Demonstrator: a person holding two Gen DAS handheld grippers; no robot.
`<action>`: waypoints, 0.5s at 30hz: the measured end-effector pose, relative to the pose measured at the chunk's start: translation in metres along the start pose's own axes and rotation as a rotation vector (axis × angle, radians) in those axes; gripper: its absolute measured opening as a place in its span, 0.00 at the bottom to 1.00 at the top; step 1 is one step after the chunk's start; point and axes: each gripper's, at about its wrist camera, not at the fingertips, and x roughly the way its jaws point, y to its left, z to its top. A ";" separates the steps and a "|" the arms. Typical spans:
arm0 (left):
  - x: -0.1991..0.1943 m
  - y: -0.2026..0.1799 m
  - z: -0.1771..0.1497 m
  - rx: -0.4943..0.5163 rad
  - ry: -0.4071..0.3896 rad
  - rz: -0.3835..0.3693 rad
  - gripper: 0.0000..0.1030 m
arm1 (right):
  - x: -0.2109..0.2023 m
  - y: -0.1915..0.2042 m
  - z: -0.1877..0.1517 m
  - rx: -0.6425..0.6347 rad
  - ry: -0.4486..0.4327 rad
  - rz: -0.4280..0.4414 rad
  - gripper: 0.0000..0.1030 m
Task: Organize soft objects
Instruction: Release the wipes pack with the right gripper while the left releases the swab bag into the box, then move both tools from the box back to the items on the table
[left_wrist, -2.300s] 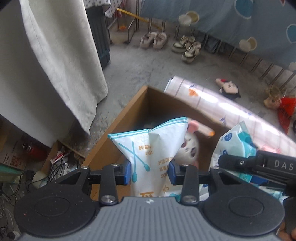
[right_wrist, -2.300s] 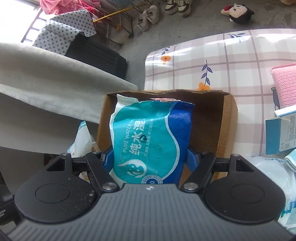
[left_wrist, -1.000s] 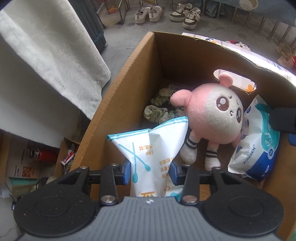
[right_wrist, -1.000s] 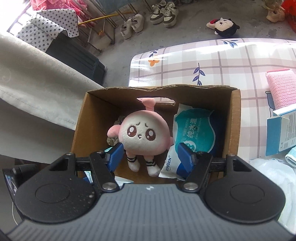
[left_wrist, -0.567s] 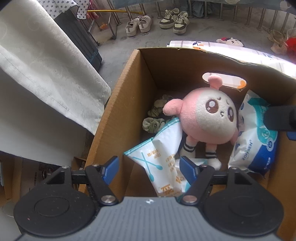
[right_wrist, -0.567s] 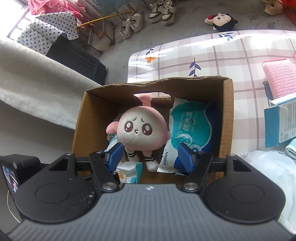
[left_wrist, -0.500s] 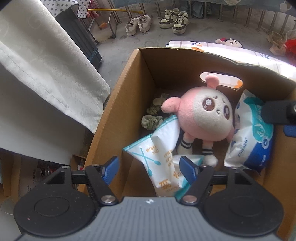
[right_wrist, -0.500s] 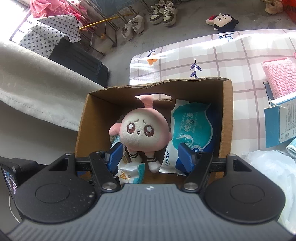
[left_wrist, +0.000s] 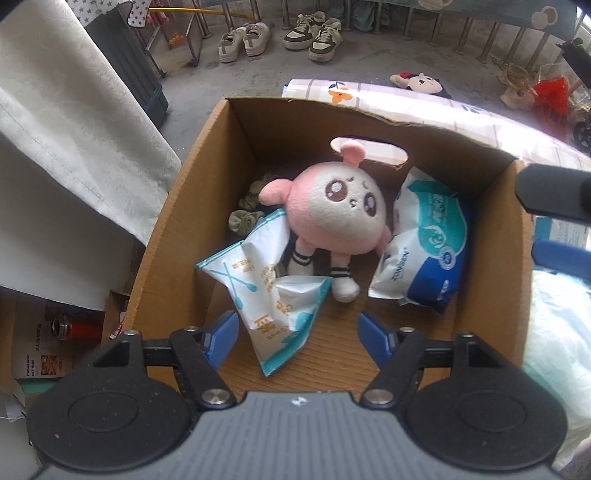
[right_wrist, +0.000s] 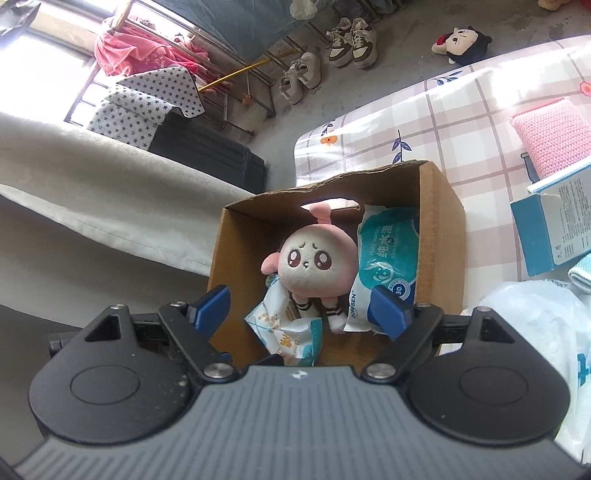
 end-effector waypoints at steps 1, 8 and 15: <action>-0.004 -0.003 0.000 -0.006 -0.006 -0.002 0.75 | -0.004 -0.002 -0.001 0.013 -0.004 0.021 0.87; -0.032 -0.042 -0.005 -0.023 -0.028 0.030 0.80 | -0.029 -0.021 -0.001 0.058 -0.025 0.144 0.97; -0.065 -0.124 -0.014 -0.053 -0.058 -0.018 0.81 | -0.098 -0.066 0.020 0.019 -0.043 0.185 0.97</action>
